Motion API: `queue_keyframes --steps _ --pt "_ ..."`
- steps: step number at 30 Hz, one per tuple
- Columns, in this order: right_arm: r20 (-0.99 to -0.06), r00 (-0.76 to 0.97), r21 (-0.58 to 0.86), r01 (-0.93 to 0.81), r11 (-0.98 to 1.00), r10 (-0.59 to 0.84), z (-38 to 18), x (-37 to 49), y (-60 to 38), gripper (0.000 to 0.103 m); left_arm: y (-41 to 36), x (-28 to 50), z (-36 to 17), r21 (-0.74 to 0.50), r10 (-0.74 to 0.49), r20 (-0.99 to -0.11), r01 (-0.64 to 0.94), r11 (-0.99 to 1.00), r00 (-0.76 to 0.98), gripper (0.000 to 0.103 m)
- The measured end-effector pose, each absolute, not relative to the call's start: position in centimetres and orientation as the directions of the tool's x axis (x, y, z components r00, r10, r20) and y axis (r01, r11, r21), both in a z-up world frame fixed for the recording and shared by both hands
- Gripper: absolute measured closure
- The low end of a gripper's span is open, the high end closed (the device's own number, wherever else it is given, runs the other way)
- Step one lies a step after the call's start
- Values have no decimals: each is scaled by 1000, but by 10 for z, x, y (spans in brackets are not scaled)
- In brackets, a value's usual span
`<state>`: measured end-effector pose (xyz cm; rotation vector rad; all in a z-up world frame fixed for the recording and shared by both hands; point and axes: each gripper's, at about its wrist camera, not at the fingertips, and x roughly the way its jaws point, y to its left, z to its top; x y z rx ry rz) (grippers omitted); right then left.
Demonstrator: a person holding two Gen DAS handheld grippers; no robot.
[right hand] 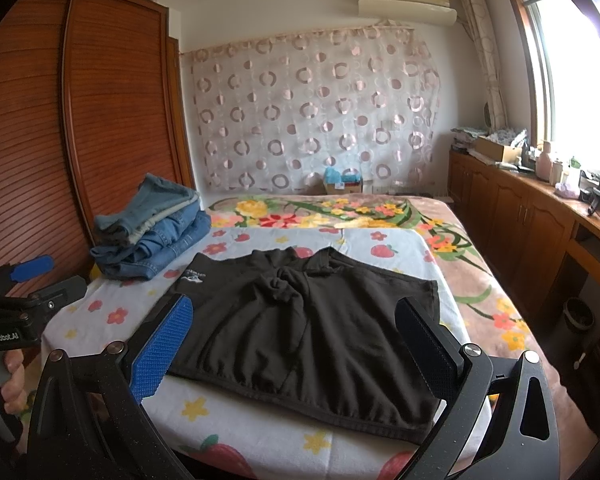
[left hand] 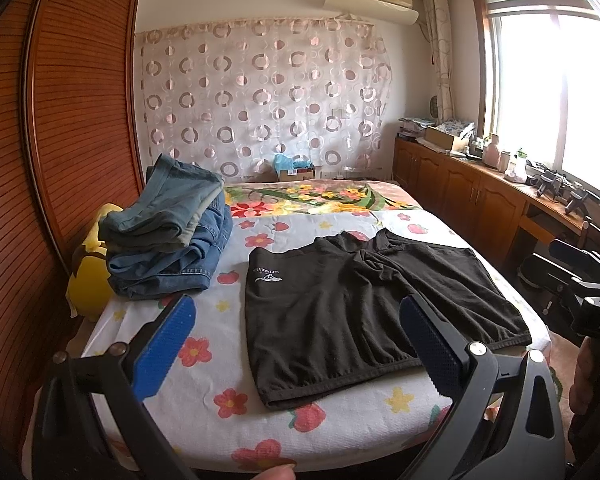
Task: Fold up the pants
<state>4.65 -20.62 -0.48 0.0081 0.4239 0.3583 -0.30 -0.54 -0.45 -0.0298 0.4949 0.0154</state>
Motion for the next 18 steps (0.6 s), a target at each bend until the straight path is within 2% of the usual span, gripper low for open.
queue_keyframes --steps 18 --pt "-401 850 84 -337 938 341 -6 46 -207 0 -6 -3 -2 -24 7 -472 -21 999 881 0"
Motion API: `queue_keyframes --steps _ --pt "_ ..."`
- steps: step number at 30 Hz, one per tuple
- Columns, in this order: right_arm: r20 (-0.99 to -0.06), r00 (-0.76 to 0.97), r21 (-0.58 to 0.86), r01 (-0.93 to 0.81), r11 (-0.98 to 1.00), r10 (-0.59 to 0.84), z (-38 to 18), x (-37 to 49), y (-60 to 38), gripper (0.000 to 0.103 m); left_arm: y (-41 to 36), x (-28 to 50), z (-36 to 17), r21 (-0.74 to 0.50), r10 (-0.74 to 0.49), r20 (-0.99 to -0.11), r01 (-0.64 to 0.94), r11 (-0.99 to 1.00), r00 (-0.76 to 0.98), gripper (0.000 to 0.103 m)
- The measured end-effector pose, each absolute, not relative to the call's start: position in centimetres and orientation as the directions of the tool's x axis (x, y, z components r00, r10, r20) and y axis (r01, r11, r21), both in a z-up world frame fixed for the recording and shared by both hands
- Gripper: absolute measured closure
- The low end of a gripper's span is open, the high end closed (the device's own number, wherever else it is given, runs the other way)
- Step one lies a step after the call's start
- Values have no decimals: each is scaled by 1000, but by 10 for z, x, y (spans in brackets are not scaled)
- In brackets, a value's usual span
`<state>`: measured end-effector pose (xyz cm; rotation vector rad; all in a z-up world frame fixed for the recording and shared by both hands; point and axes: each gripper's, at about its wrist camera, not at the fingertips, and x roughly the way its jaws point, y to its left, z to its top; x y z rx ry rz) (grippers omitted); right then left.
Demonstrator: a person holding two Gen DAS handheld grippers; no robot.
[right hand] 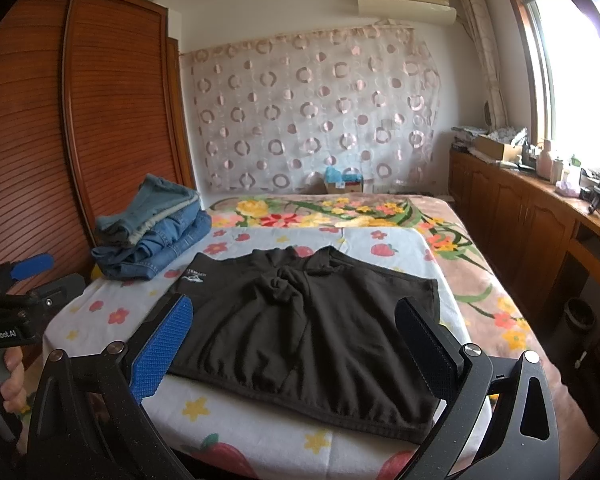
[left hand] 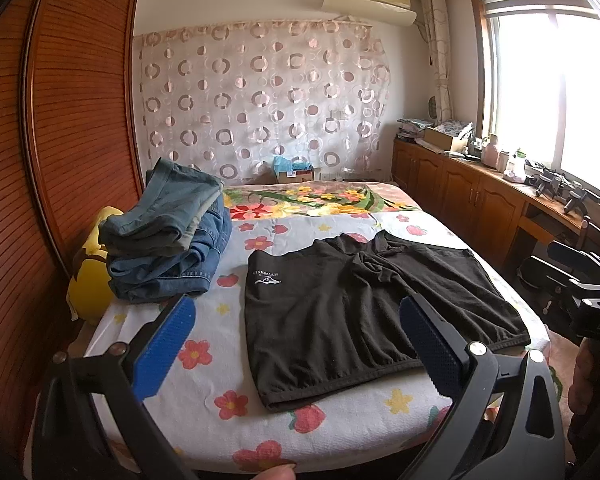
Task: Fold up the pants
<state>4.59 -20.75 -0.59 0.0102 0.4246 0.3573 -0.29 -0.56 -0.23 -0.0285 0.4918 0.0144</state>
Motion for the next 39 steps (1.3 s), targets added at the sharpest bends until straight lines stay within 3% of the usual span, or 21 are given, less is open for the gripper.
queue_keyframes --steps 11,39 --pt "-414 849 80 -326 942 329 -12 46 -217 0 -10 5 -3 -42 -9 -501 -14 999 865 0" --pt "-552 796 67 -254 965 248 -70 93 -263 0 -4 36 -77 -81 -67 -635 20 997 770 0"
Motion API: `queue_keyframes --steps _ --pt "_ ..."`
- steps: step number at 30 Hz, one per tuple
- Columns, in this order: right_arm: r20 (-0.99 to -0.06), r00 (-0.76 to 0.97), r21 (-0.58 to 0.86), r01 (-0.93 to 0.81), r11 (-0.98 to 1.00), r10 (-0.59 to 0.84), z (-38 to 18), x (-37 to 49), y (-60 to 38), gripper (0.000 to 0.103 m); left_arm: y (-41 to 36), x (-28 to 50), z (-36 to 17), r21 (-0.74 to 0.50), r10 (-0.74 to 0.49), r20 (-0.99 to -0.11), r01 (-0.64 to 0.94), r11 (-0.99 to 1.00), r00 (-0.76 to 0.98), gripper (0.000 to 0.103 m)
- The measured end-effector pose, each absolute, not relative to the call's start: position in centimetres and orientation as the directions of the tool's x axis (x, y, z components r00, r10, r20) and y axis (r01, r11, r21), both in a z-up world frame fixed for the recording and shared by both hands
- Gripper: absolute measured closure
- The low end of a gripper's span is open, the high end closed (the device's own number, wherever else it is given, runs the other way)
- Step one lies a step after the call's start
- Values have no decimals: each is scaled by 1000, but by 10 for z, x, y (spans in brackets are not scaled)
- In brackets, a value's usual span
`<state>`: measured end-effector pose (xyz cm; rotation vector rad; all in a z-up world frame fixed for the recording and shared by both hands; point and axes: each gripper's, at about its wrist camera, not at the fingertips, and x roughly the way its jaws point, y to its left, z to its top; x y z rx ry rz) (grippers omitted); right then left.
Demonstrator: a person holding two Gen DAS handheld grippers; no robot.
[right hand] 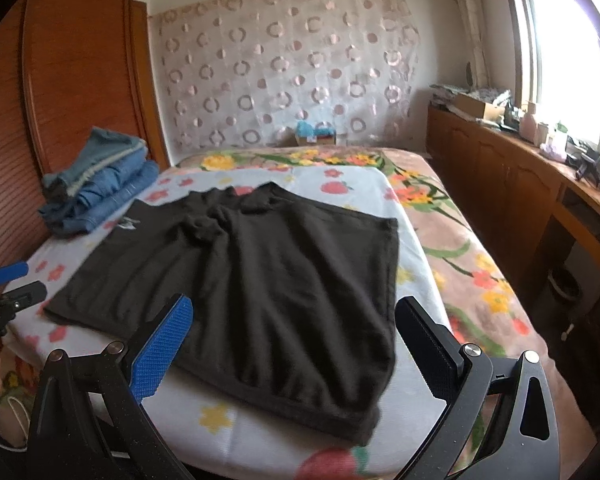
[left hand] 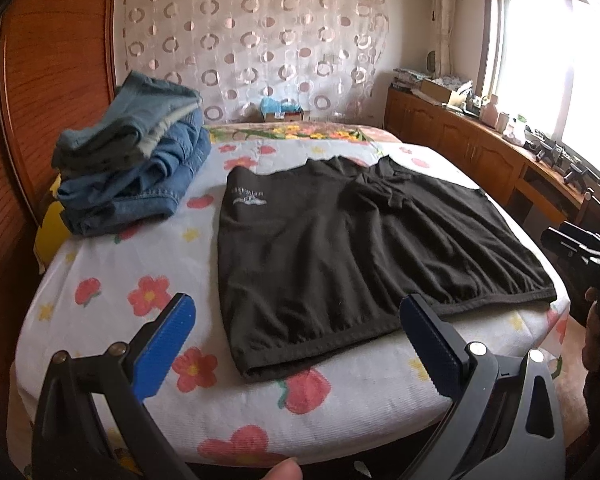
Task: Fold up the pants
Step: 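Move the right gripper to the shorts' edge and close on it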
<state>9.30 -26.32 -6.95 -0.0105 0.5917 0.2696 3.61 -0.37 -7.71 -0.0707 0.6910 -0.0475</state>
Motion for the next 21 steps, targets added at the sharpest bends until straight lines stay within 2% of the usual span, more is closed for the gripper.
queue_keyframes --steps 7,12,16,21 --pt "-599 768 45 -250 967 226 -80 118 -287 2 3 43 -98 -99 -78 -679 14 995 730 0" --pt "-644 726 57 -268 962 240 -84 147 -301 16 6 49 -110 -112 -86 -706 8 994 703 0" --pt "-681 686 75 -283 956 256 -86 175 -309 31 9 50 -116 -118 -89 -722 4 993 686 0" --pt "-725 648 72 -265 962 233 -90 214 -314 39 11 51 -120 -135 -106 -731 10 991 674 0"
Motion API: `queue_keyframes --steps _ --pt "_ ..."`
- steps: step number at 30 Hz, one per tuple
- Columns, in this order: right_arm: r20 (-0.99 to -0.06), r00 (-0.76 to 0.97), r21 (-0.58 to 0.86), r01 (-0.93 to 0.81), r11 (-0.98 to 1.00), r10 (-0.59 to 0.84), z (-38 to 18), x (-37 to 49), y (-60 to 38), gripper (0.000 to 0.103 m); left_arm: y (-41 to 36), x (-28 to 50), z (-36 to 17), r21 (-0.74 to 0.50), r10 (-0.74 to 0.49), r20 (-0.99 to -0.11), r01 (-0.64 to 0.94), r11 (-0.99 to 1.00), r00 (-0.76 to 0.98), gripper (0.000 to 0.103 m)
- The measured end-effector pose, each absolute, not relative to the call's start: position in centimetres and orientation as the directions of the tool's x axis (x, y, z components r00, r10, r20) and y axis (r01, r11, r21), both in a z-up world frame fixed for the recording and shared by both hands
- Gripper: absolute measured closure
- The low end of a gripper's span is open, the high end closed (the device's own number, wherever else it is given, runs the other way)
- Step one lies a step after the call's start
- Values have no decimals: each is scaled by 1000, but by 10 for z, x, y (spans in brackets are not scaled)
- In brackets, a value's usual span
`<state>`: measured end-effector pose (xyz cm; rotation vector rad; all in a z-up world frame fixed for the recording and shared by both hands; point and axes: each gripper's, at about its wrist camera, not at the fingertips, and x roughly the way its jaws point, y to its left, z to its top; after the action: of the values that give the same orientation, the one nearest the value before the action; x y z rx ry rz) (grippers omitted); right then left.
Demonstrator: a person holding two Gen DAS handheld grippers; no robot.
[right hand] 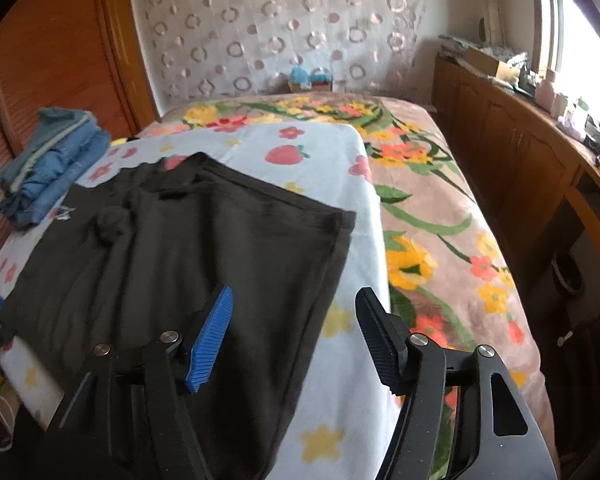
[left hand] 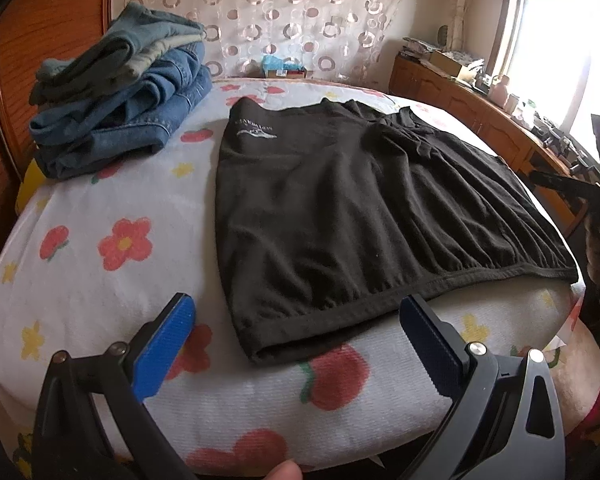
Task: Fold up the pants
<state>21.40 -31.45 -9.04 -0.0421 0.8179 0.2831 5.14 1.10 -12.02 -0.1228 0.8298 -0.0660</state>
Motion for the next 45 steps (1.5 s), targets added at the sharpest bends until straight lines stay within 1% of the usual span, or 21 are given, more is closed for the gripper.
queue_keyframes --steps 1,3,6,8,12,14,18,23,26,28,30,34,35,37,39,43,45 --pt "-735 640 68 -262 963 226 -92 222 -315 41 11 52 -120 -133 -106 -732 11 991 673 0" --pt "-749 627 58 -259 964 214 -95 235 -315 43 10 52 -121 -129 -104 -733 13 992 672 0" --pt "-768 609 59 -242 969 199 -101 254 -319 50 10 52 -121 -123 -101 -733 15 992 673 0" --pt "-775 601 66 -228 972 193 -103 265 -321 60 9 52 -121 -118 -98 -733 15 993 673 0" --pt "-792 583 66 -212 975 180 -109 282 -322 67 8 52 -122 -107 -91 -733 17 994 674 0" --pt "-795 583 53 -210 976 168 -111 287 -320 75 8 52 -122 -105 -90 -733 19 994 674 0" --pt "-797 579 49 -224 973 173 -110 290 -317 80 8 52 -122 -104 -90 -731 20 994 677 0" --pt "-795 582 33 -240 970 171 -110 291 -318 98 8 52 -122 -100 -88 -730 22 995 677 0" --pt "-785 602 11 -222 975 146 -108 290 -322 100 8 52 -122 -95 -84 -728 21 995 680 0" --pt "-766 635 -23 -181 983 99 -106 289 -326 101 8 52 -122 -95 -84 -727 22 995 681 0" --pt "-765 635 -4 -167 986 104 -105 289 -331 101 8 52 -123 -94 -84 -725 22 995 684 0" --pt "-759 646 -30 -158 987 81 -102 285 -327 100 8 52 -122 -93 -84 -724 24 995 684 0" --pt "-756 650 -32 -154 988 77 -100 283 -326 92 9 52 -122 -98 -88 -723 25 995 685 0" --pt "-751 655 -29 -163 986 86 -95 276 -323 80 11 51 -121 -110 -98 -722 26 994 685 0" --pt "-739 664 -25 -193 981 112 -89 262 -316 77 13 50 -120 -131 -114 -719 26 991 685 0" --pt "-736 658 -20 -255 967 158 -87 226 -295 58 21 45 -112 -164 -129 -690 19 986 712 0" --pt "-736 646 0 -299 954 202 -90 204 -284 56 28 43 -106 -188 -136 -671 10 982 729 1"
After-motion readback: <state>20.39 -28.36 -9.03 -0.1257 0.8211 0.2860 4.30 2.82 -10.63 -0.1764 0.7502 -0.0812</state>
